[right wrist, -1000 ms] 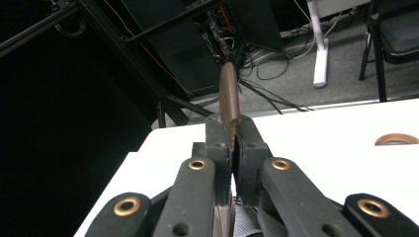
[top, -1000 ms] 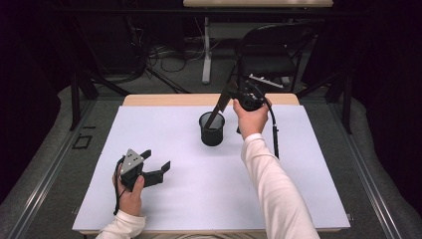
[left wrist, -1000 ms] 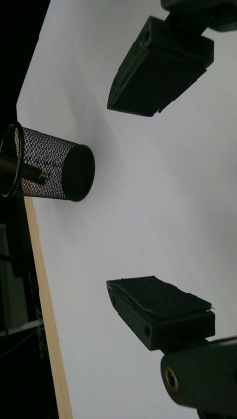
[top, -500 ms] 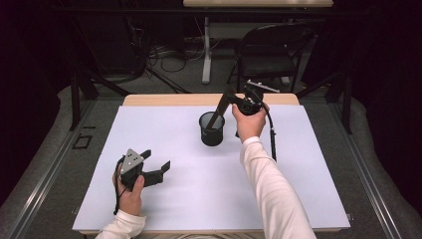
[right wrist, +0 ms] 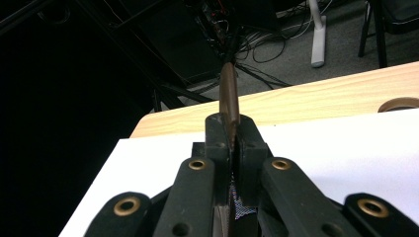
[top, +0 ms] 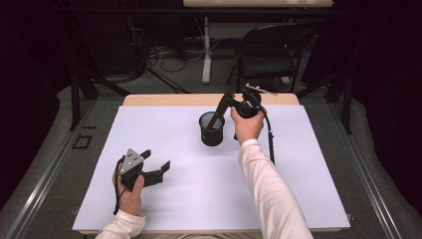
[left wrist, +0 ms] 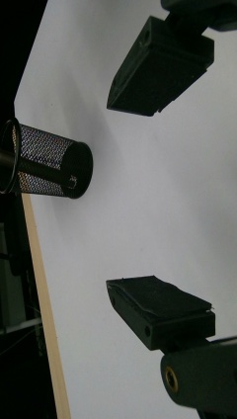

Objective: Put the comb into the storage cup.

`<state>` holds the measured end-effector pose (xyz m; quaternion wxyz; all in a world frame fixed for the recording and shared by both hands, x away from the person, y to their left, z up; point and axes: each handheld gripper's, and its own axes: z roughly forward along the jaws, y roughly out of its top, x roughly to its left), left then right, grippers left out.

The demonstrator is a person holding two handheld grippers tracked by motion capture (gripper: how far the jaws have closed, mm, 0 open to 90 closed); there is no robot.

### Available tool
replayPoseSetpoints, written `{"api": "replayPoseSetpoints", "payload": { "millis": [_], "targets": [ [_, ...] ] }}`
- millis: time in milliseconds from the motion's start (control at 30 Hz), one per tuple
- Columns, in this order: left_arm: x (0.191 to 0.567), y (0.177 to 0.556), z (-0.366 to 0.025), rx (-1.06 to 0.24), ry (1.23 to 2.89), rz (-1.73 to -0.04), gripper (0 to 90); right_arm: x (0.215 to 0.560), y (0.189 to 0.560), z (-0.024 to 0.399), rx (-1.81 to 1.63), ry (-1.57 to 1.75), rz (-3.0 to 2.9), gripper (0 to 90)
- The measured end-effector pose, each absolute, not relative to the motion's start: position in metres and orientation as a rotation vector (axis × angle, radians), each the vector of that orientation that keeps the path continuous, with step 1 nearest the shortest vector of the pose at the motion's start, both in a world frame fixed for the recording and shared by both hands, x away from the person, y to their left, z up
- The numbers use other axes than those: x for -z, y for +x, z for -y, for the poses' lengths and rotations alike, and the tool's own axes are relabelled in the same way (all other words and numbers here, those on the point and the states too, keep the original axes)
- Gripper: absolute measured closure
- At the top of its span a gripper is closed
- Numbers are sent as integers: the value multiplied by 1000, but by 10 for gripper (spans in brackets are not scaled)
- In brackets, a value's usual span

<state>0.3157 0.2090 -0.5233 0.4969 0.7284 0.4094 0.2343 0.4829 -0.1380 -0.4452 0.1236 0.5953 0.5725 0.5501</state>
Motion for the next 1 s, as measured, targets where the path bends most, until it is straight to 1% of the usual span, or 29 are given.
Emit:
{"api": "replayPoseSetpoints", "payload": {
  "millis": [633, 1000],
  "targets": [
    [523, 316, -209, -570, 1767, -991, 156, 452, 483, 145, -1644, 1760, -1647, 871],
    [524, 316, -208, -566, 1767, -990, 157, 462, 484, 160, -1681, 1807, -1616, 871]
  ]
}}
